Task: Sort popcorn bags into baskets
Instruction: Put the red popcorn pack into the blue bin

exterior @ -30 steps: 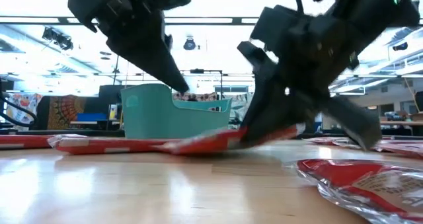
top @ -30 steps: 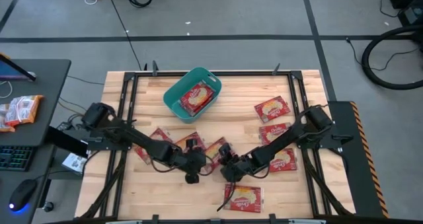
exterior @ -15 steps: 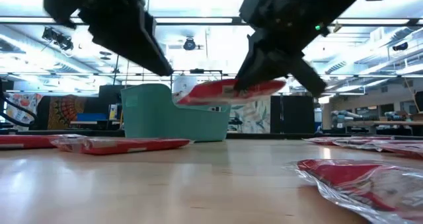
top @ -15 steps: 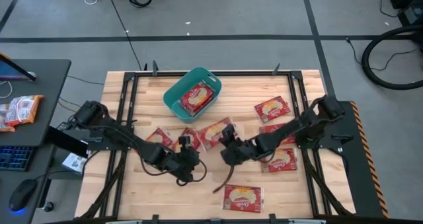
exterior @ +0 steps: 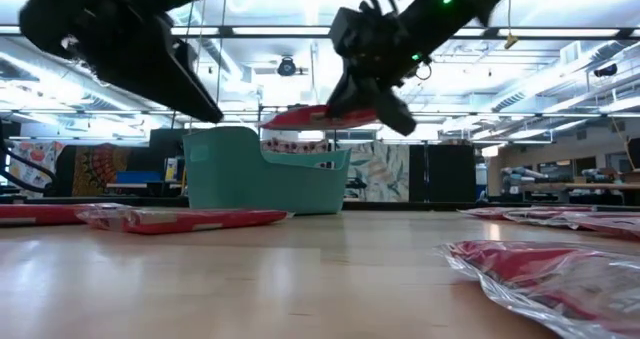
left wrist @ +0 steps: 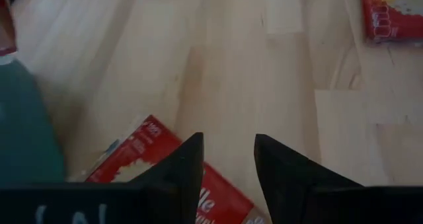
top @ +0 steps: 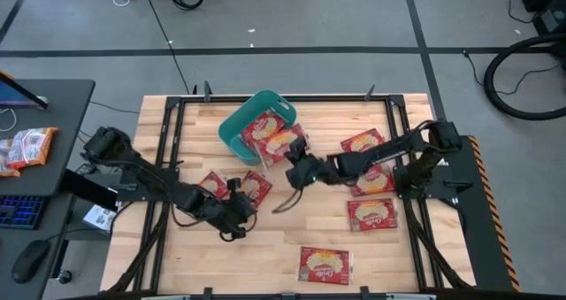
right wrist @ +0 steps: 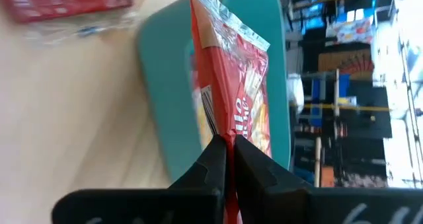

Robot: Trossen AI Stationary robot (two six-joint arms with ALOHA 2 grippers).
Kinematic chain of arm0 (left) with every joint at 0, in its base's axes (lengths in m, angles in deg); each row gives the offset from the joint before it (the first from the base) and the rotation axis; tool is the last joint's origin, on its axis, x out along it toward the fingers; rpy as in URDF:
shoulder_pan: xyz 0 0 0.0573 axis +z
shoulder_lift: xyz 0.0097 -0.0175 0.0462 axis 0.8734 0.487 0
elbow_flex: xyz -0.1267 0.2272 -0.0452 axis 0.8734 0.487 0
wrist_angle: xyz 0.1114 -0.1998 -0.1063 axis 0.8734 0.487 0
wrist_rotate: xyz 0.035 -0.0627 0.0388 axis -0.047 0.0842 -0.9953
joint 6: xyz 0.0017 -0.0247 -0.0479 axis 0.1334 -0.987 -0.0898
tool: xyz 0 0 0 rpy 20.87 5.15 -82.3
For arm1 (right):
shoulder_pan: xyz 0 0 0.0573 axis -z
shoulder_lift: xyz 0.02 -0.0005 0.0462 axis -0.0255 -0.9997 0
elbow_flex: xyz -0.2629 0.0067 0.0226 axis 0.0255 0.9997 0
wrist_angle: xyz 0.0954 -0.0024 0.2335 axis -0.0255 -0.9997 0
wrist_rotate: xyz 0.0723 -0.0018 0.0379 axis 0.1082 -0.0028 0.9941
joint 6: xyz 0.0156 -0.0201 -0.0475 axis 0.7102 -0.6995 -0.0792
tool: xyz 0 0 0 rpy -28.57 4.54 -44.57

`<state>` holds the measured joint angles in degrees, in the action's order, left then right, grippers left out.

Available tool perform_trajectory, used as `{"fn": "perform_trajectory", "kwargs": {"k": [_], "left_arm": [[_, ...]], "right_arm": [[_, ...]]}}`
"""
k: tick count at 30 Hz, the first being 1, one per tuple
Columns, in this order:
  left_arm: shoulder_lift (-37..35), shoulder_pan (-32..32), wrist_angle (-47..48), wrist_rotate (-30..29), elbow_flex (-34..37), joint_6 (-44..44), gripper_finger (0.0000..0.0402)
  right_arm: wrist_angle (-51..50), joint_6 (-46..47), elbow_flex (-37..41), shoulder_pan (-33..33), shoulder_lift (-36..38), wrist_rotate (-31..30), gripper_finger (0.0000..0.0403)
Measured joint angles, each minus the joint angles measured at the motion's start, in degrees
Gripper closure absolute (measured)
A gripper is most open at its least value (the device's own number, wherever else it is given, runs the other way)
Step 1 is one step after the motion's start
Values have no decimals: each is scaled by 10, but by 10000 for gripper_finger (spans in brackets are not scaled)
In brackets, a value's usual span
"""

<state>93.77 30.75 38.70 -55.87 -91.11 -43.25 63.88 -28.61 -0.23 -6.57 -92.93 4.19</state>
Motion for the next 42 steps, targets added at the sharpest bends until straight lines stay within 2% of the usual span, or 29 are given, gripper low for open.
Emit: {"fn": "perform_trajectory", "kwargs": {"k": [7, 14, 22, 27, 30, 34, 37, 42], "left_arm": [[-75, -10, 4, -7, 41, -26, 260], [-88, -14, -2, -6, 40, -35, 260], [-87, -13, 3, -5, 40, -50, 260], [-87, -13, 36, 13, 40, -100, 260], [-87, -13, 54, 14, 40, -135, 260], [-86, -13, 61, 22, 40, -166, 260], [-86, -12, 67, 24, 40, -182, 260], [-85, -12, 84, 17, 40, -204, 260]], "right_arm": [[99, -151, 0, 87, -9, 188, 375], [183, -193, -6, 155, -70, 267, 374], [138, -167, -109, 175, -157, 283, 372], [78, -125, -164, 185, -184, 285, 342], [54, -111, -170, 189, -185, 284, 312], [14, -84, -170, 185, -168, 246, 280], [-34, -46, -170, 171, -146, 220, 272], [-105, 31, -171, 131, -104, 231, 272]]}}
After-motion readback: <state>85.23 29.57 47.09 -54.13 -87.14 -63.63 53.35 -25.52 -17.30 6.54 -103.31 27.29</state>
